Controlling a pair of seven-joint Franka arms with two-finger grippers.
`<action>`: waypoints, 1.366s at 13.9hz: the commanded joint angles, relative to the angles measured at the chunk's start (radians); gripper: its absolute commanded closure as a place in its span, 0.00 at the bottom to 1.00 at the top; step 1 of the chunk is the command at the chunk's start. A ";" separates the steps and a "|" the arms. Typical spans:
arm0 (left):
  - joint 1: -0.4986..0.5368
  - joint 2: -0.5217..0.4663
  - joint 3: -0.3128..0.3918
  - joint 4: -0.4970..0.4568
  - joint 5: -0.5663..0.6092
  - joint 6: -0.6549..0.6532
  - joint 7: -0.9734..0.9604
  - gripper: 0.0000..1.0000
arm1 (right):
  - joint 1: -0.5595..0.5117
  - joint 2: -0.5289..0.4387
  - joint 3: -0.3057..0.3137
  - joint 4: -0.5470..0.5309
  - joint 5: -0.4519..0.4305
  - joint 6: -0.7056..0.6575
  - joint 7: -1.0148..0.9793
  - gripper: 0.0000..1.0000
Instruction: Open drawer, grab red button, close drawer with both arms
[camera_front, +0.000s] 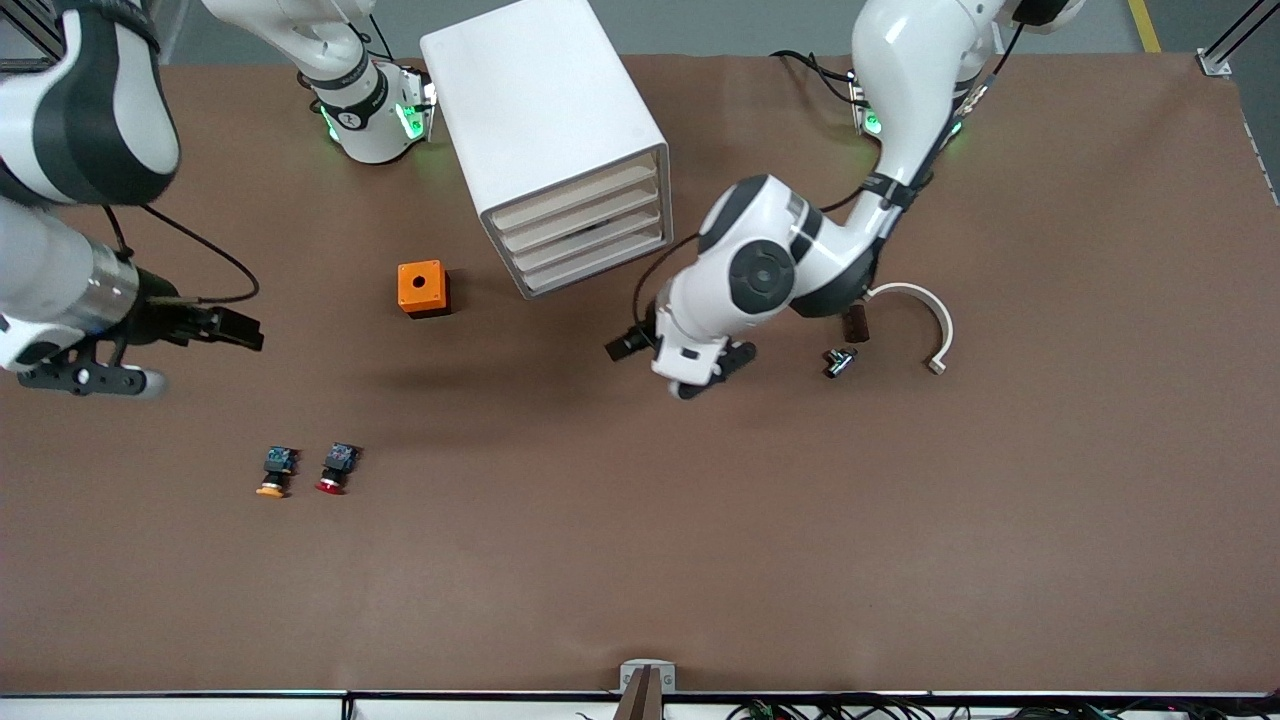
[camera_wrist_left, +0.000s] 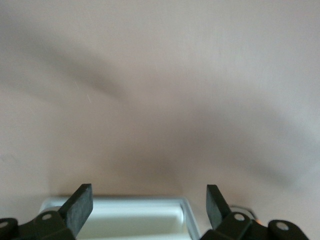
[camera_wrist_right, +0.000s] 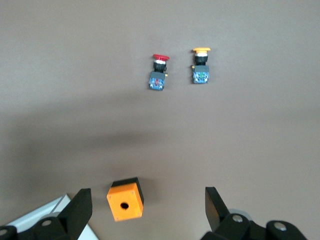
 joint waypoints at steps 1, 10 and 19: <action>0.067 -0.032 -0.008 -0.019 0.068 -0.003 -0.012 0.00 | -0.003 -0.011 -0.002 0.100 -0.023 -0.117 0.013 0.00; 0.251 -0.108 -0.020 -0.009 0.151 -0.253 0.020 0.01 | -0.020 -0.002 -0.005 0.231 -0.076 -0.166 -0.064 0.00; 0.493 -0.314 -0.011 -0.002 0.225 -0.528 0.564 0.01 | -0.028 -0.019 -0.005 0.235 -0.056 -0.237 -0.075 0.00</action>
